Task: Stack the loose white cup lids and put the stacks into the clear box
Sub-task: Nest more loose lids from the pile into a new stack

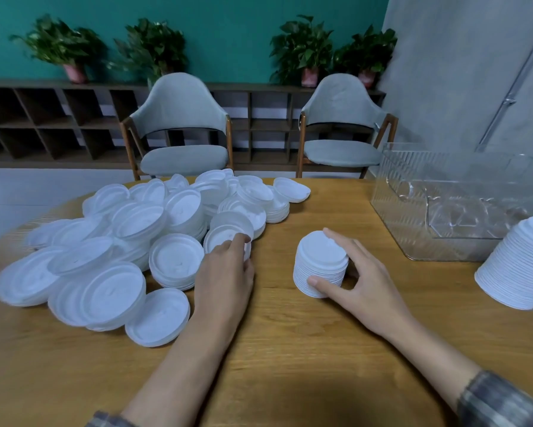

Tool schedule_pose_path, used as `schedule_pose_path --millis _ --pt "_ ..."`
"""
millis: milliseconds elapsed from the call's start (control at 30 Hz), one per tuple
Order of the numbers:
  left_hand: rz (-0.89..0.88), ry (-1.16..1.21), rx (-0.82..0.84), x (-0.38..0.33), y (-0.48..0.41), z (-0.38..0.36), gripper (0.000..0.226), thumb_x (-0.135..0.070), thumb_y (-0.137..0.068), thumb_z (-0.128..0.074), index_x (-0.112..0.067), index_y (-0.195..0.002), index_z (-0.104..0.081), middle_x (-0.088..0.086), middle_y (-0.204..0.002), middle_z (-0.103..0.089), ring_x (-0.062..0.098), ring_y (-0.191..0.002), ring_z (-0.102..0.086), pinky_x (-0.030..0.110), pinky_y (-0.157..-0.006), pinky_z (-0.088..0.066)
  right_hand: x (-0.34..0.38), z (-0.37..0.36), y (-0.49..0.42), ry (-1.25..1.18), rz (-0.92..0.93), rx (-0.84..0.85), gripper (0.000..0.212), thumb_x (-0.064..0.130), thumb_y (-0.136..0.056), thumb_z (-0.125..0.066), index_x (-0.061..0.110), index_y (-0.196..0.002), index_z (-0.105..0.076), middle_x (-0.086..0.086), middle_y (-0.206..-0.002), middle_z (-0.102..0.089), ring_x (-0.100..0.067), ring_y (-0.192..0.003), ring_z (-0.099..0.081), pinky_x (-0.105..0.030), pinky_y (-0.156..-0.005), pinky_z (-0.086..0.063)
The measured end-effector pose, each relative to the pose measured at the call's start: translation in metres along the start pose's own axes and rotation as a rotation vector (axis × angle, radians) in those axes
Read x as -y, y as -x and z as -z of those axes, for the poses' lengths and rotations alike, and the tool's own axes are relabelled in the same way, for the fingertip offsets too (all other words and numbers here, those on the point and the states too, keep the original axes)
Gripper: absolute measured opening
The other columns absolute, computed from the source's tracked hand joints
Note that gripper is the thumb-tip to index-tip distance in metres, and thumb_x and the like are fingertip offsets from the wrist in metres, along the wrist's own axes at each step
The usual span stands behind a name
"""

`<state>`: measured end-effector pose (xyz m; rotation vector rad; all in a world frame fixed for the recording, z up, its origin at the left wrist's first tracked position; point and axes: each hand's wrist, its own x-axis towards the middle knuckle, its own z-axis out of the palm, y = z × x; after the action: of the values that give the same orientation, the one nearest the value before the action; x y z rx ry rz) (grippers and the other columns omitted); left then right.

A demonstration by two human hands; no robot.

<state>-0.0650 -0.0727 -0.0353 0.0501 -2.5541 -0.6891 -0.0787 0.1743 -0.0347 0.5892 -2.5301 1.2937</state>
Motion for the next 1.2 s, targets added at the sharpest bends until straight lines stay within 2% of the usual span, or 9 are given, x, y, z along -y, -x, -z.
schedule_pose_path --millis 100,267,400,567,633,833,1000,1133,1200 --pt "-0.009 0.031 0.002 -0.002 0.002 0.000 0.035 -0.007 -0.088 -0.065 -0.018 -0.121 -0.064 0.007 -0.098 -0.071 0.030 -0.090 -0.067 0.047 -0.073 -0.056 -0.002 -0.001 -0.007 0.008 0.014 0.022 0.081 0.048 -0.080 -0.085 0.045 -0.150 -0.046 0.028 -0.135 -0.054 0.003 -0.133 -0.048 -0.016 -0.105 -0.041" --pt "-0.071 0.088 -0.016 -0.009 0.004 -0.005 0.034 -0.006 -0.083 -0.071 -0.021 -0.112 -0.064 0.001 -0.092 -0.067 0.025 -0.083 -0.065 0.045 -0.068 -0.057 -0.007 -0.001 -0.007 -0.009 0.017 0.004 0.081 0.051 -0.078 -0.084 0.045 -0.150 -0.047 0.026 -0.136 -0.054 0.000 -0.134 -0.048 -0.015 -0.104 -0.040" --pt "-0.129 0.136 0.015 -0.015 0.007 -0.008 0.038 -0.004 -0.083 -0.073 -0.026 -0.114 -0.064 -0.010 -0.094 -0.064 0.013 -0.086 -0.059 0.038 -0.073 -0.054 -0.009 0.003 -0.004 -0.002 0.005 -0.036 0.079 0.048 -0.077 -0.086 0.044 -0.148 -0.049 0.026 -0.135 -0.055 0.002 -0.133 -0.048 -0.010 -0.104 -0.037" --pt "-0.138 0.268 -0.034 -0.021 0.006 -0.007 0.033 -0.008 -0.086 -0.084 -0.024 -0.110 -0.068 -0.014 -0.086 -0.062 0.008 -0.083 -0.060 0.012 -0.076 -0.045 -0.010 0.004 -0.003 0.002 0.006 -0.035 0.079 0.048 -0.077 -0.086 0.044 -0.147 -0.050 0.027 -0.134 -0.054 0.005 -0.132 -0.048 -0.006 -0.102 -0.035" --pt "-0.113 0.346 -0.103 -0.023 0.004 -0.005 0.029 -0.011 -0.086 -0.085 -0.023 -0.109 -0.071 -0.014 -0.085 -0.065 0.007 -0.086 -0.062 0.010 -0.078 -0.045 -0.009 0.004 -0.003 0.004 0.007 -0.034 0.079 0.049 -0.077 -0.085 0.044 -0.147 -0.050 0.028 -0.134 -0.054 0.005 -0.132 -0.048 -0.003 -0.101 -0.033" --pt "0.177 0.755 -0.246 -0.042 -0.001 0.011 0.018 -0.020 -0.092 -0.082 -0.026 -0.108 -0.075 -0.015 -0.101 -0.075 0.008 -0.096 -0.071 0.020 -0.081 -0.056 -0.005 0.005 -0.001 -0.040 0.034 -0.058 0.079 0.057 -0.077 -0.079 0.035 -0.149 -0.053 0.027 -0.148 -0.049 0.006 -0.140 -0.042 -0.006 -0.110 -0.031" --pt "0.324 1.034 -0.042 -0.056 -0.017 0.018 0.025 -0.020 -0.097 -0.075 -0.020 -0.122 -0.076 -0.001 -0.100 -0.077 0.014 -0.094 -0.077 0.041 -0.091 -0.064 -0.003 0.004 -0.002 -0.048 0.011 -0.042 0.085 0.058 -0.078 -0.078 0.040 -0.154 -0.044 0.027 -0.140 -0.052 0.007 -0.133 -0.047 -0.004 -0.104 -0.035" --pt "0.238 0.919 0.102 -0.064 -0.024 0.004 0.023 -0.022 -0.097 -0.074 -0.031 -0.118 -0.078 0.006 -0.086 -0.070 0.022 -0.079 -0.073 0.046 -0.090 -0.062 -0.001 0.004 -0.002 -0.052 -0.005 -0.040 0.095 0.056 -0.078 -0.081 0.049 -0.158 -0.030 0.033 -0.148 -0.044 0.010 -0.138 -0.042 -0.026 -0.114 -0.042" --pt "0.180 0.867 0.151 -0.063 -0.026 -0.002 0.019 -0.024 -0.097 -0.073 -0.033 -0.112 -0.080 0.001 -0.076 -0.063 0.015 -0.073 -0.062 0.039 -0.082 -0.059 0.000 0.003 -0.002 -0.063 -0.010 -0.038 0.097 0.052 -0.079 -0.084 0.052 -0.158 -0.027 0.030 -0.151 -0.044 0.006 -0.141 -0.042 -0.036 -0.116 -0.043"
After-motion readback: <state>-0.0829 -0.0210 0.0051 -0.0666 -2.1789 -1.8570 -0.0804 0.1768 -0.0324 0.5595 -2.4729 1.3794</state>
